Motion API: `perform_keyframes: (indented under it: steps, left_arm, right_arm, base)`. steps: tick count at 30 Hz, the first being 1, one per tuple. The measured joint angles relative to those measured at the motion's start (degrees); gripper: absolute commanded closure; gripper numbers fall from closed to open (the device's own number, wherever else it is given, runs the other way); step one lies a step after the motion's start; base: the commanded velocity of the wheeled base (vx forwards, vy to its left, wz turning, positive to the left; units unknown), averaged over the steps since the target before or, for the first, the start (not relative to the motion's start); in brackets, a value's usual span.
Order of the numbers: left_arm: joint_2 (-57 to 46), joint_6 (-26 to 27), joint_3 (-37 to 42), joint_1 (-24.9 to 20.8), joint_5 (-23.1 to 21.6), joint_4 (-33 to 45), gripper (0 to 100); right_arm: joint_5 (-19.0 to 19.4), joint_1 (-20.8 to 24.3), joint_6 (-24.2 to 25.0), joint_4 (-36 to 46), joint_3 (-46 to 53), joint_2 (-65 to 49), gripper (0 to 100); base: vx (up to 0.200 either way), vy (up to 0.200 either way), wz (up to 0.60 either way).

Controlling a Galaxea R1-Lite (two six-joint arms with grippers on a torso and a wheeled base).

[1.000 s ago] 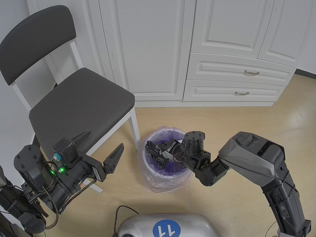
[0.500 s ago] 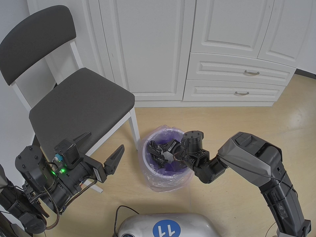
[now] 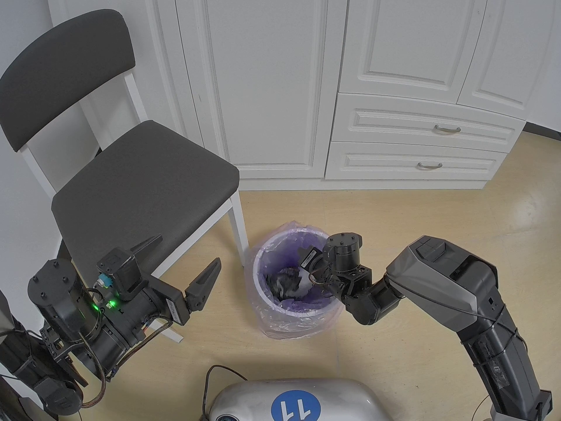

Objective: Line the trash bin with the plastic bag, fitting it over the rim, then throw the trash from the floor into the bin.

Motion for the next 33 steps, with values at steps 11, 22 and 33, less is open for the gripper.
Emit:
perform_keyframes:
  steps: [11,22,33]
  left_arm:
    - [0.0,-0.1,0.0,0.0,0.0,0.0,0]
    - [0.1,-0.3,-0.2,0.0,0.0,0.0,0]
    - [-1.3,2.7,-0.6,0.3,0.3,0.0,0]
  right_arm:
    - [-1.4,-0.2,0.1,-0.9,1.2,-0.8,0]
    - [-1.2,-0.3,-1.7,-1.0,7.3,-7.9,0]
    - [-0.1,-3.2,-22.2,-3.2,25.4,-21.3,0]
  base:
    - [0.000,0.000,0.00]
    - [0.000,0.000,0.00]
    - [0.000,0.000,0.00]
